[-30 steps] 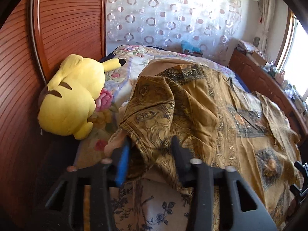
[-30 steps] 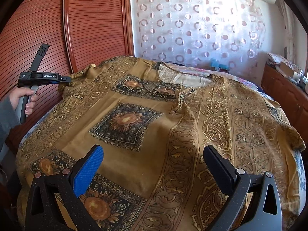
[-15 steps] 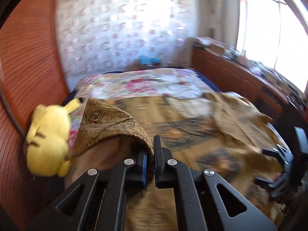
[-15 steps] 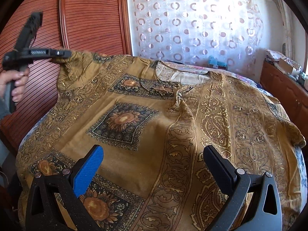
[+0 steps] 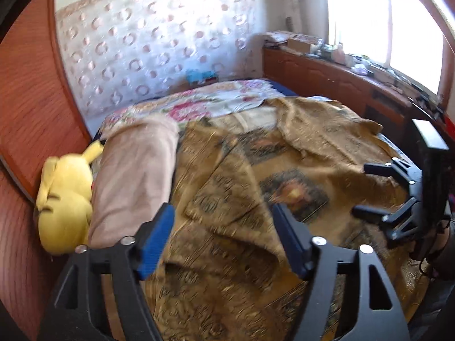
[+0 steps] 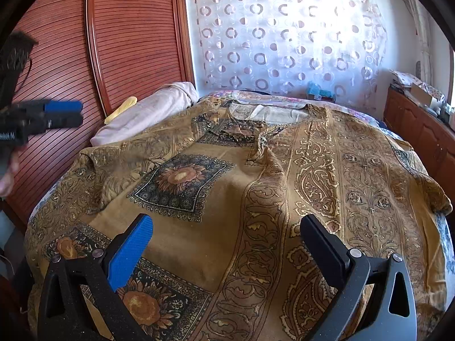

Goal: Fold small clothes

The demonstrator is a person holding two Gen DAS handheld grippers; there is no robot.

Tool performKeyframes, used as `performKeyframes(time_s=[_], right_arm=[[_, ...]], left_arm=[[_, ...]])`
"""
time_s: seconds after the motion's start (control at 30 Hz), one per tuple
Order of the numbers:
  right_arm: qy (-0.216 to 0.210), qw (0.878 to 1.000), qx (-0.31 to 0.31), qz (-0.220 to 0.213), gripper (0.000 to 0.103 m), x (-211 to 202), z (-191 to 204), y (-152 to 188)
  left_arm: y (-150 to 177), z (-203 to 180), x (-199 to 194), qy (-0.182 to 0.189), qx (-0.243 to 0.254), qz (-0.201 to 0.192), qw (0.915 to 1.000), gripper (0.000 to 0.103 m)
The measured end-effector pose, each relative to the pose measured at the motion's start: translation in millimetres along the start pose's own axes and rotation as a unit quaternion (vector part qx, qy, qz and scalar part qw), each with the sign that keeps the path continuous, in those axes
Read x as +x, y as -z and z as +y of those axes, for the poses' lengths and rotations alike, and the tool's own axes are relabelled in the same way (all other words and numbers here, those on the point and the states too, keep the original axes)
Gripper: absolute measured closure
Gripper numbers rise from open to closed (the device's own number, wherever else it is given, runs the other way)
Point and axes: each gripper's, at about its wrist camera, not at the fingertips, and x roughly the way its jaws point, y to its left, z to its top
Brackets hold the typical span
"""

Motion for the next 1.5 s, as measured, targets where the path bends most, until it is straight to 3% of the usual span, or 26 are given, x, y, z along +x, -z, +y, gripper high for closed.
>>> performKeyframes(time_s=[0.4,0.67,0.9,1.17,1.37,1.5], right_arm=[[-0.003,1.000,0.003,0.001,0.000,0,-2,0],[-0.041,0.999,0.001,0.022,0.000,2,-2,-8],[-0.100,0.995,-0.012,0.026,0.002,8,14,-50],[-0.160,0.984,-0.032,0.070,0.020,89,56,-94],[-0.164,0.978,-0.043,0.122,0.031,156,85,-101],[-0.153,0.976,-0.065,0.137,0.033,173,98,-100]], left_arm=[[58,31,56,-0.033,-0.051,0.082,0.9948,0.027],[67,35,61,-0.029,-0.062,0.073,0.9950,0.023],[67,37,61,-0.029,-0.065,0.067,0.9952,0.021],[69,37,62,-0.025,-0.067,0.066,0.9953,0.021],[69,36,62,-0.025,-0.067,0.065,0.9953,0.021],[68,36,62,-0.024,-0.068,0.065,0.9953,0.021]])
